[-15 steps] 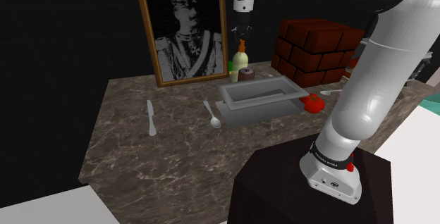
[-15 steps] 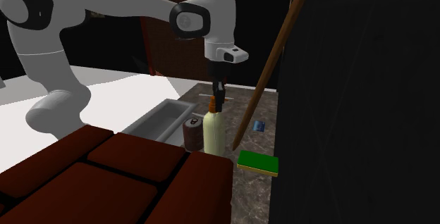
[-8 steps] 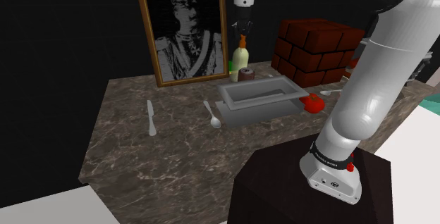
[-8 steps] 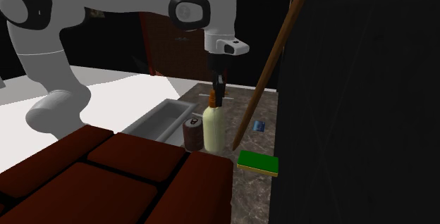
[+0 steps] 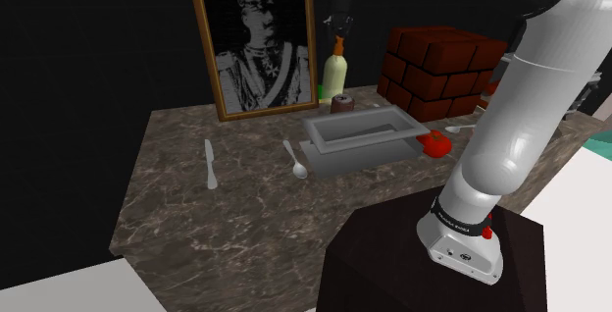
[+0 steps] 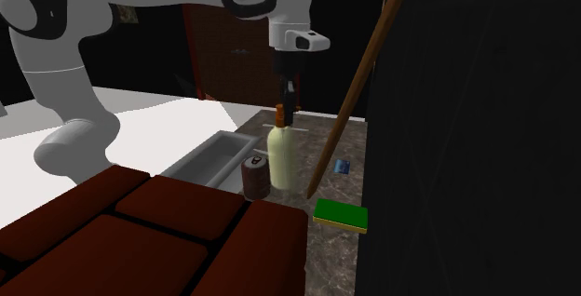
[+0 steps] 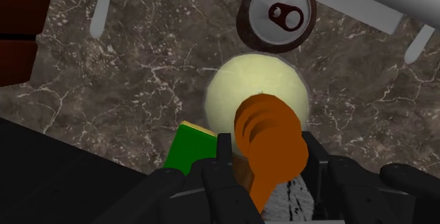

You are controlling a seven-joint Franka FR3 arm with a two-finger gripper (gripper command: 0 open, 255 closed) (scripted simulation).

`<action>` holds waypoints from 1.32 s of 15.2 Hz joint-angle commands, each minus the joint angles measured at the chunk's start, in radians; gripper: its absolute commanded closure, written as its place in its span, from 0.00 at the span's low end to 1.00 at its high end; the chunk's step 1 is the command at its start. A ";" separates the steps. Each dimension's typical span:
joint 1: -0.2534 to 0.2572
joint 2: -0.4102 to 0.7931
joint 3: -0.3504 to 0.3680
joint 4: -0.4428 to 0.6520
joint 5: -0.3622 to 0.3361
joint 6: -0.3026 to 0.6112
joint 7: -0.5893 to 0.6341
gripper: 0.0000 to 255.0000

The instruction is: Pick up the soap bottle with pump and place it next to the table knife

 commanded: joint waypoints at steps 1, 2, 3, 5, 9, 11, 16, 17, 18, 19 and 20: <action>-0.001 0.005 0.000 0.033 0.001 -0.028 -0.001 1.00; -0.001 0.005 0.000 0.036 0.001 -0.031 -0.001 1.00; 0.012 -0.008 0.011 0.021 -0.002 -0.028 0.024 1.00; 0.037 -0.031 0.035 -0.006 -0.006 -0.024 0.073 1.00; 0.085 -0.064 0.084 -0.044 -0.008 -0.018 0.170 1.00; 0.108 -0.074 0.109 -0.056 -0.007 -0.016 0.218 1.00; 0.164 -0.081 0.172 -0.065 -0.001 -0.015 0.337 1.00; 0.176 -0.079 0.185 -0.063 0.000 -0.015 0.361 1.00; 0.187 -0.076 0.198 -0.060 0.002 -0.015 0.384 1.00; 0.198 -0.073 0.210 -0.055 0.003 -0.016 0.408 1.00; 0.209 -0.068 0.222 -0.050 0.005 -0.017 0.431 1.00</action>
